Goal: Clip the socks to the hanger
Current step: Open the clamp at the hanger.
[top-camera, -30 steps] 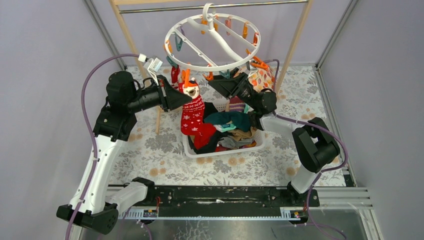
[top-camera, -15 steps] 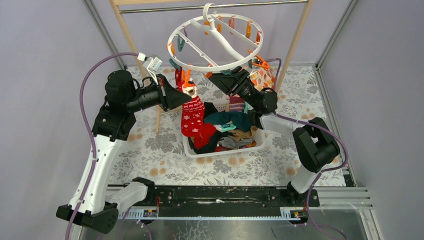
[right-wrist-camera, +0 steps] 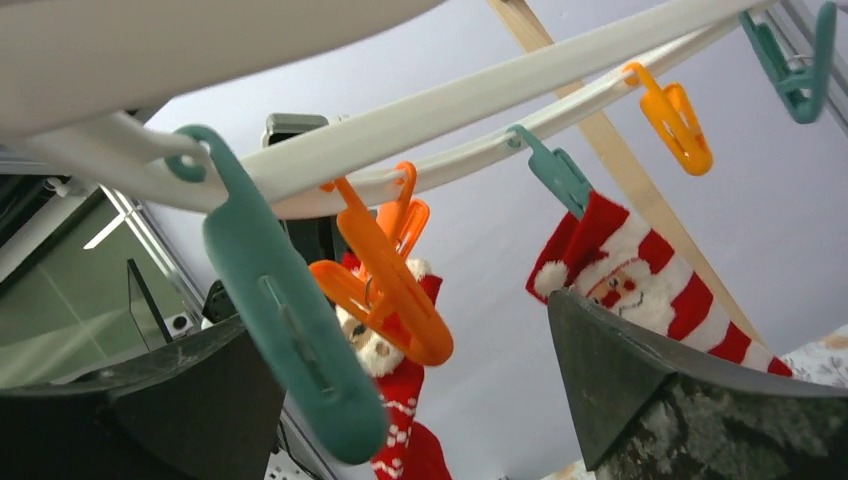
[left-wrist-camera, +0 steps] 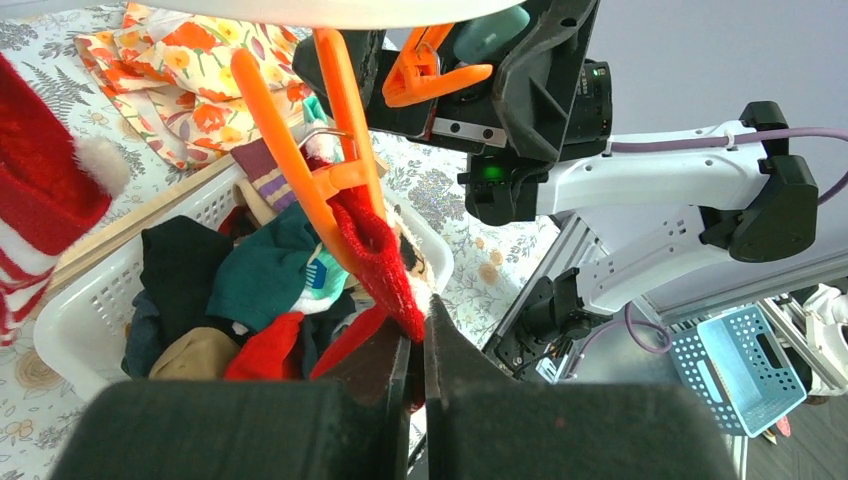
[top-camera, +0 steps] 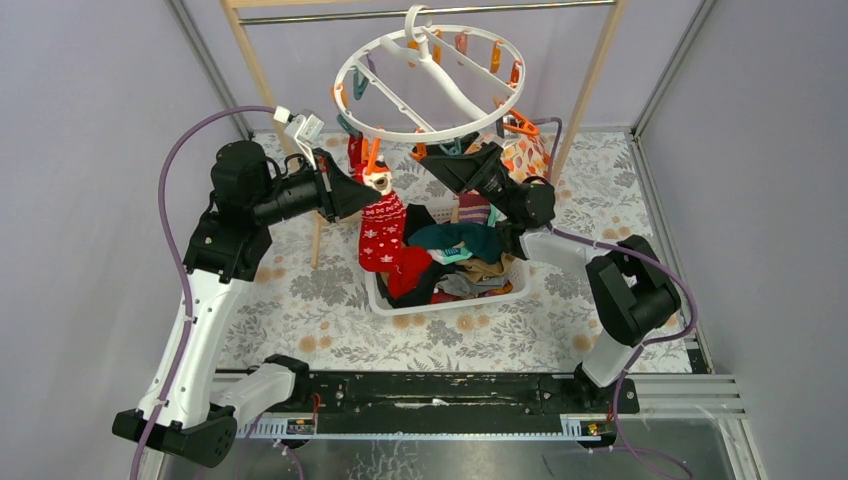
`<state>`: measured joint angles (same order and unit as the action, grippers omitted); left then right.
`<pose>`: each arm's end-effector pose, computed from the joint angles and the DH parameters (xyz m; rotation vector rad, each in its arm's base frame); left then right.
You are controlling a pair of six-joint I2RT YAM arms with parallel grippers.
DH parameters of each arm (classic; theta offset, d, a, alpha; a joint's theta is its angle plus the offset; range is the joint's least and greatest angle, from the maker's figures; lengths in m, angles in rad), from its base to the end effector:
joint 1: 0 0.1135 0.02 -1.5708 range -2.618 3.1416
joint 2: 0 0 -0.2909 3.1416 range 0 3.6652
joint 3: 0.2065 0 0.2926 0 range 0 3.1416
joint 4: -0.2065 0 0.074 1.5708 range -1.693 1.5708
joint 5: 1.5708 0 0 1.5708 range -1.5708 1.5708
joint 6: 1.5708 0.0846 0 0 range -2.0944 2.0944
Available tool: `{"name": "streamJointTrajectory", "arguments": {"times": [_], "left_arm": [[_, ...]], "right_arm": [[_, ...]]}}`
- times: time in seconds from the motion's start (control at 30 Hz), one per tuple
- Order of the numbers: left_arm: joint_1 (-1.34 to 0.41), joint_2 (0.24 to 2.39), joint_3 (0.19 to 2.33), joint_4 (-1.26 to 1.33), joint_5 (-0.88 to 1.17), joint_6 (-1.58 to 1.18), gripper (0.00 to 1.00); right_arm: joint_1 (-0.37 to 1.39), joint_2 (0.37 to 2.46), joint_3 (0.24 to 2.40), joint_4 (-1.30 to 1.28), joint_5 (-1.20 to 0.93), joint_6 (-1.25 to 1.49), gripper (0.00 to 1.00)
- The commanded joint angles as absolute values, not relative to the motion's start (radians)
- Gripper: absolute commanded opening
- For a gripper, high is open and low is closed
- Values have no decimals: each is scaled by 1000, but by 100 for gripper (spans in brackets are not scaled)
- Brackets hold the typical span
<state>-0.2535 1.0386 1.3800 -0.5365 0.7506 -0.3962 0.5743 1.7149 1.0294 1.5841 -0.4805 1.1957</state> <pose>0.2328 -0.1199 0.4902 0.4434 1.7982 -1.1200 0.3265 0.2579 0.3831 -0.2780 0.8959 1.8205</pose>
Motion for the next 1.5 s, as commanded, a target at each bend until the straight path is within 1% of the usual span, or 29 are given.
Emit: {"name": "streamJointTrajectory", "arguments": {"times": [0.0, 0.1, 0.33, 0.43, 0.57, 0.73, 0.9, 1.2, 1.47], "left_arm": [[-256, 1026, 1432, -534, 737, -361, 0], [-256, 1027, 1449, -534, 738, -362, 0], [-256, 1030, 1482, -534, 746, -365, 0], [-256, 1028, 1484, -534, 748, -365, 0], [-256, 1028, 1481, -534, 751, -364, 0], [-256, 1029, 1482, -534, 756, -365, 0], [-256, 1030, 1480, -534, 758, -365, 0], [-256, 1027, 1480, -540, 764, -360, 0], [-255, 1028, 1483, -546, 764, -353, 0]], "right_arm": [[570, 1630, 968, 1668, -442, 1166, 100], [565, 1592, 878, 1663, -404, 1133, 99], [534, 1544, 742, 1631, -385, 1128, 88], [531, 1510, 722, 1549, -397, 1074, 86], [533, 1477, 703, 1532, -407, 1036, 80], [572, 1471, 695, 1619, -394, 1037, 74], [594, 1538, 779, 1714, -363, 1088, 74], [639, 1592, 908, 1713, -316, 1020, 75], [646, 1624, 953, 1713, -308, 1026, 74]]}}
